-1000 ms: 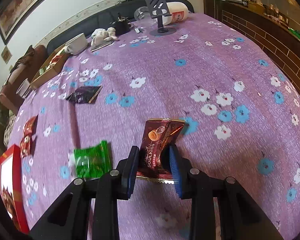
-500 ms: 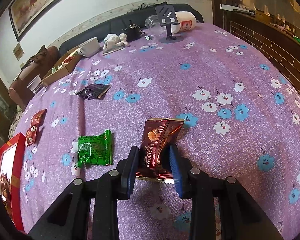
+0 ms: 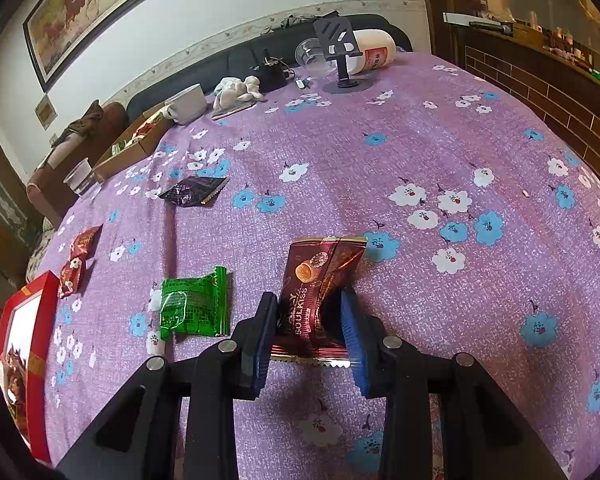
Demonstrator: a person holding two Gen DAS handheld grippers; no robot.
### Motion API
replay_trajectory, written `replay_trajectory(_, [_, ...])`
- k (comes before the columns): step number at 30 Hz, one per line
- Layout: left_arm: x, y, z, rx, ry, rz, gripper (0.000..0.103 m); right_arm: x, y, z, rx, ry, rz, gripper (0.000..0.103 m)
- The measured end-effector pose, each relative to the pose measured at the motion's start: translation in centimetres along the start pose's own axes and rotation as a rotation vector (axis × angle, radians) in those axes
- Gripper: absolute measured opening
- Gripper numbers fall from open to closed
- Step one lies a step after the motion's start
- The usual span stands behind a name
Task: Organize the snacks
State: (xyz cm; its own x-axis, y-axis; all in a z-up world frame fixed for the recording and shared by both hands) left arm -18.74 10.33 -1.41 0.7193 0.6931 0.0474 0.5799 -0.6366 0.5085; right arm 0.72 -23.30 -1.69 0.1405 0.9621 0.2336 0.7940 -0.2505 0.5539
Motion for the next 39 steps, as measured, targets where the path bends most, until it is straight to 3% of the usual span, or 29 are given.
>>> replay_trajectory(3, [-2.6,2.7,1.4,-0.010,-0.026,0.035,0.076,-0.1,0.1,0.0,-0.002,0.010,0.007,0.036])
replay_trajectory(8, [-3.8,7.6,4.2,0.001,-0.071,-0.094,0.077,-0.4,0.1,-0.1,-0.007,0.037,0.023,0.036])
replay_trajectory(16, [-2.5,10.9,4.4,0.032,0.099,0.006,0.077,-0.8,0.2,-0.1,-0.011,0.077,0.044,0.037])
replay_trajectory(21, [-3.3,12.1,5.5,0.101,0.157,0.169,0.082,-0.7,0.2,0.0,-0.010,0.073,0.040,0.037])
replay_trajectory(25, [-4.0,12.5,7.4,0.195,0.114,0.267,0.083,-0.7,0.2,0.0,-0.010,0.075,0.042,0.038])
replay_trajectory(27, [-4.4,12.8,7.6,0.188,0.111,0.319,0.083,-0.7,0.2,0.0,-0.010,0.075,0.041,0.038])
replay_trajectory(33, [-4.1,13.5,8.1,0.199,0.031,0.282,0.082,-0.7,0.2,0.0,-0.010,0.080,0.039,0.040])
replay_trajectory(38, [-4.6,13.0,7.6,0.188,-0.045,0.233,0.050,0.1,0.3,0.2,-0.007,0.090,0.004,0.058])
replay_trajectory(39, [-4.7,12.8,7.4,0.181,-0.061,0.216,0.048,0.4,0.3,0.2,-0.004,0.084,-0.011,0.059])
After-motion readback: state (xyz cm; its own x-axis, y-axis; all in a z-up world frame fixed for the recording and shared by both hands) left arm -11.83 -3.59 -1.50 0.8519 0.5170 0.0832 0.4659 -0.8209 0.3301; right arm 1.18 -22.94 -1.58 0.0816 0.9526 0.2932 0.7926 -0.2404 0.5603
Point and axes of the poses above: each gripper's, at about its wrist camera, not at the fingertips, and z roughly the way its jaws point, x to its left, y to its top, the point moved 3 cm from there along z, roughly the way its jaws point, and after that the axes turned 6 degrees about x, right-handed, at the moved point
